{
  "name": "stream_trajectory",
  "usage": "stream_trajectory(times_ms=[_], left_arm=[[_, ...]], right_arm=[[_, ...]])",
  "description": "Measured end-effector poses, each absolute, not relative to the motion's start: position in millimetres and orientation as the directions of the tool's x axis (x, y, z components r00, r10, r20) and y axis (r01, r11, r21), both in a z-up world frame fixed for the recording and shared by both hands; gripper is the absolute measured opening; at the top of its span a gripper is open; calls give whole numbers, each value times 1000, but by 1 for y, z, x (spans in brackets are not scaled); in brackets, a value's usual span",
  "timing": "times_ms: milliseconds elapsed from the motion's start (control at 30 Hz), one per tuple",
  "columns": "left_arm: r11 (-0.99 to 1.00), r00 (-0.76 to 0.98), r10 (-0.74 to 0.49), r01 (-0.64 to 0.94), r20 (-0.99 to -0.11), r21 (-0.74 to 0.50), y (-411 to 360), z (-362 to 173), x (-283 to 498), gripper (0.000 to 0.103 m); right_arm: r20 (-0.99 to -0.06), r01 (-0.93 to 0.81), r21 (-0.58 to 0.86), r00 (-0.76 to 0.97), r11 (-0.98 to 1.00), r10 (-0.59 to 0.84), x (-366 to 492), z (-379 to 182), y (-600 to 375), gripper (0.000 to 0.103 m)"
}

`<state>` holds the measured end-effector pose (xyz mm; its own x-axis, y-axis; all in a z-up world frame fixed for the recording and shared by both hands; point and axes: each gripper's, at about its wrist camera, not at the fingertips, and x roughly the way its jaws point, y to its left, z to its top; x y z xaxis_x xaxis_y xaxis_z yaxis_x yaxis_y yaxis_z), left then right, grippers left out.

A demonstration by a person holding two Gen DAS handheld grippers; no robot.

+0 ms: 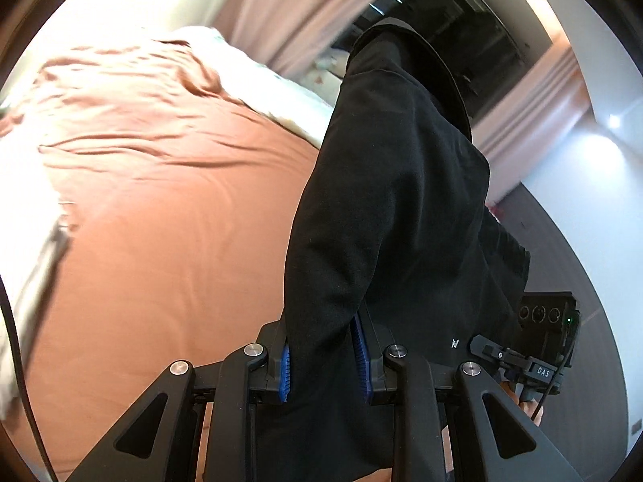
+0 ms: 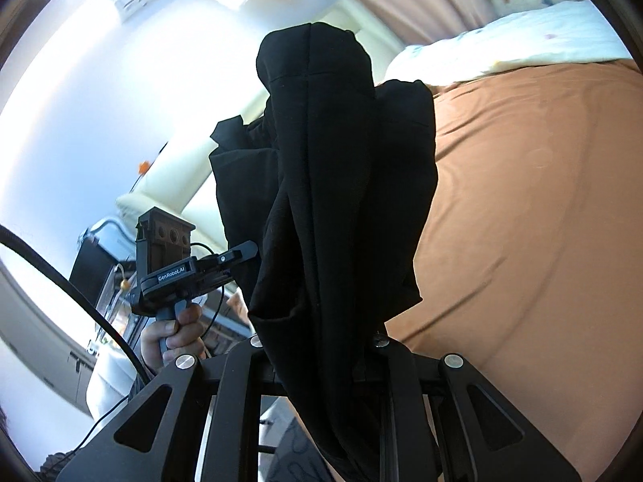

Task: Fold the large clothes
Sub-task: 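Lift the folded shirt with both tools and carry it toward the headboard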

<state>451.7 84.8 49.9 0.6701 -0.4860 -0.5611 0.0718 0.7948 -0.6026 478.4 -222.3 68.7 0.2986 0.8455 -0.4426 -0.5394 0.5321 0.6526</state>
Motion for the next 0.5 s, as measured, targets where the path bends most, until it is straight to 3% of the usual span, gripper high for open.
stream_trajectory(times_ms=[500], left_arm=[[809, 786, -293, -100, -544, -579, 199, 67, 359, 23]], right_arm=[[-462, -661, 624, 119, 417, 879, 528, 68, -64, 13]])
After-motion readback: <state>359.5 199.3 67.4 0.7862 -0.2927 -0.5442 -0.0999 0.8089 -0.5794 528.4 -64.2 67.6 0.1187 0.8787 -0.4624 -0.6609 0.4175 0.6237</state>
